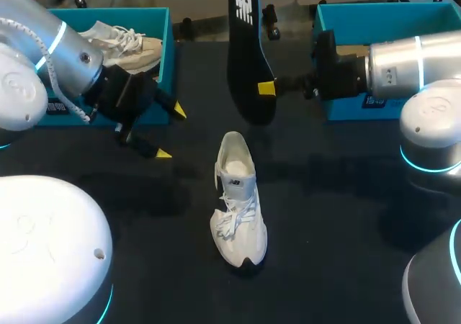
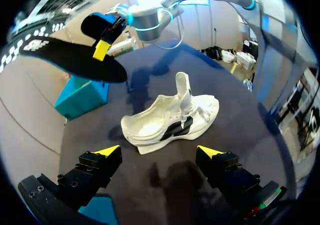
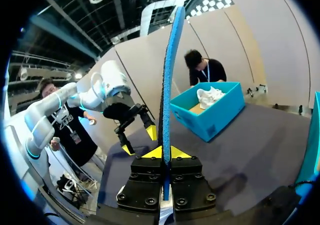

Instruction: Take the shoe out of the shoebox, open the shoe tongue, remove and reinsert the insole, then place the shoe into the shoebox

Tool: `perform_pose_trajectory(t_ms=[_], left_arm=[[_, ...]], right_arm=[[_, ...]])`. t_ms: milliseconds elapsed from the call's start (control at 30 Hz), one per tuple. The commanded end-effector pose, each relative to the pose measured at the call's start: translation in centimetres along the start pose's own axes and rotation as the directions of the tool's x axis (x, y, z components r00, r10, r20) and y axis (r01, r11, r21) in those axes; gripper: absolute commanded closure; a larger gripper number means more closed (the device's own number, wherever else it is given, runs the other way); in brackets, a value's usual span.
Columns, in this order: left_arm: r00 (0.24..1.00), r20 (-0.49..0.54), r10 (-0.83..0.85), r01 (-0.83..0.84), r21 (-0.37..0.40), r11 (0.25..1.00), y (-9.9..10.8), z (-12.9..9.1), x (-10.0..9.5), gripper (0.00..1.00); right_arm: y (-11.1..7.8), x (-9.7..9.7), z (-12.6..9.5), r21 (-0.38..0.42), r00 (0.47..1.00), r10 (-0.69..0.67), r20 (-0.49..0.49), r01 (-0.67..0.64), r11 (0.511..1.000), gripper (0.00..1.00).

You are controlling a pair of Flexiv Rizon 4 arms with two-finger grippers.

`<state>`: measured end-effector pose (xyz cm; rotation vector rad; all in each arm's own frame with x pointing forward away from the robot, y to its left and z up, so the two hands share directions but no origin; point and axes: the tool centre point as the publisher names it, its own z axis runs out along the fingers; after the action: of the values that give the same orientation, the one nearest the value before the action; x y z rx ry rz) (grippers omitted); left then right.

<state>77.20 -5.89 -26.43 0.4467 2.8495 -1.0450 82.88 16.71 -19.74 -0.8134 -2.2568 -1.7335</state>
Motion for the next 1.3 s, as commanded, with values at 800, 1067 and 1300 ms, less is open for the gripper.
perform_pose_trajectory(t_ms=[800, 1067, 1300], left_arm=[[0.971, -0.008, -0.241, 0.239, -0.106, 0.965, 0.9, 2.8, 0.9, 0.0], [0.971, -0.008, -0.241, 0.239, -0.106, 0.965, 0.9, 2.8, 0.9, 0.0], [0.97, -0.027, -0.243, 0.239, -0.107, 0.965, 0.8, 3.0, 1.1, 0.0]], right_arm=[[-5.0, -1.2, 2.1, -0.042, 0.997, -0.013, -0.079, 0.01, 0.999, 1.0], [-5.0, -1.2, 2.1, -0.042, 0.997, -0.013, -0.079, 0.01, 0.999, 1.0], [-5.0, -1.2, 2.1, -0.042, 0.997, -0.013, -0.079, 0.01, 0.999, 1.0]])
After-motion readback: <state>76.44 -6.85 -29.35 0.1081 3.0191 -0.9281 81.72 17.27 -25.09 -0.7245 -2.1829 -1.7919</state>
